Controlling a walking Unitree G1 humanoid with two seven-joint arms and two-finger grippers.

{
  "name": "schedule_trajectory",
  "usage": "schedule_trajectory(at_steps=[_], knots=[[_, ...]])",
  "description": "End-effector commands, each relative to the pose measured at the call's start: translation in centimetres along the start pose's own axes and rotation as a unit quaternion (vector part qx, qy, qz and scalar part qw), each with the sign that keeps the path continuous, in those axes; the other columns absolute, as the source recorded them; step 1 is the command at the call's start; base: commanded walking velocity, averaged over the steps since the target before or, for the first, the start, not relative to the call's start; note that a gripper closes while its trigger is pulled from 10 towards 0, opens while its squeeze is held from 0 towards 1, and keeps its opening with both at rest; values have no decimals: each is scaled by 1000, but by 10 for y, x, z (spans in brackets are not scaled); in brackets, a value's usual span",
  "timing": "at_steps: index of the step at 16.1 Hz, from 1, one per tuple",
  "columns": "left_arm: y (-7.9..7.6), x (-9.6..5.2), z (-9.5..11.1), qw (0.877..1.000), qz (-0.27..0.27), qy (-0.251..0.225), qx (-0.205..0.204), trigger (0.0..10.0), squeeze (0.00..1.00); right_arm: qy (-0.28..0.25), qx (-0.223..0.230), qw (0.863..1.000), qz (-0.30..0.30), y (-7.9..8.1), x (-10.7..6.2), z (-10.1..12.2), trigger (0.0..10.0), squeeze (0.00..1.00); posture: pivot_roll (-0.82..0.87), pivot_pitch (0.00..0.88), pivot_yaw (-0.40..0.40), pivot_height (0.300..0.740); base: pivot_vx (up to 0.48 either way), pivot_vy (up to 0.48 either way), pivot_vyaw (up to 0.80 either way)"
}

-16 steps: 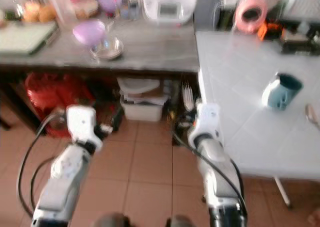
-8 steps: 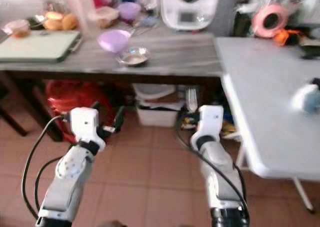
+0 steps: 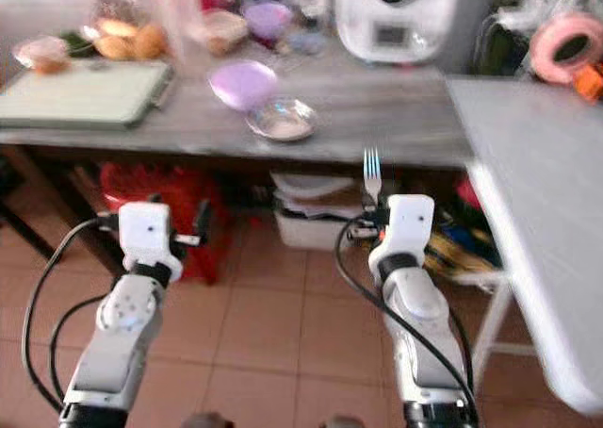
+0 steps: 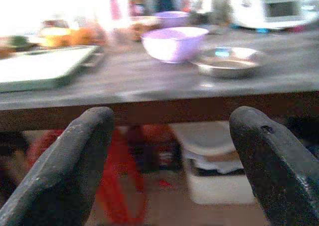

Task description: Setting the table

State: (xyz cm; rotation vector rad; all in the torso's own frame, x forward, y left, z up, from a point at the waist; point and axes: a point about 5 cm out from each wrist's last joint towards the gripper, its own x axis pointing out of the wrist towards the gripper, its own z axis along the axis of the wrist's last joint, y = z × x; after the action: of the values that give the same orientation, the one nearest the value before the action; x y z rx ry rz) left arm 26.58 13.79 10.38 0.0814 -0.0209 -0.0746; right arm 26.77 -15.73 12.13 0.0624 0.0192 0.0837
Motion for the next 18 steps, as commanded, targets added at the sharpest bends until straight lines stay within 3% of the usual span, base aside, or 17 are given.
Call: schedule_trajectory(at_steps=[1,4,12,18], knots=[[8,-1,-3,1000,13,7,13,10000,0,-5,6,1000,19,10,0,1,10000,0,-18,0,9,740,292,382,0],[6,0,-1,1000,5,0,16,10000,0,-18,6,1000,21,10,0,3,10000,0,-21,0,12,740,319,358,0],[-1,-2,2,999,-26,-15,22,10000,0,-24,17,999,17,10,0,3,10000,0,-17,0,15,740,434,-65,0],[-2,-5,2,999,-41,-15,10,10000,0,-19,20,1000,13,10,2,1,10000,0,-16,0,16,740,404,-180,-667]])
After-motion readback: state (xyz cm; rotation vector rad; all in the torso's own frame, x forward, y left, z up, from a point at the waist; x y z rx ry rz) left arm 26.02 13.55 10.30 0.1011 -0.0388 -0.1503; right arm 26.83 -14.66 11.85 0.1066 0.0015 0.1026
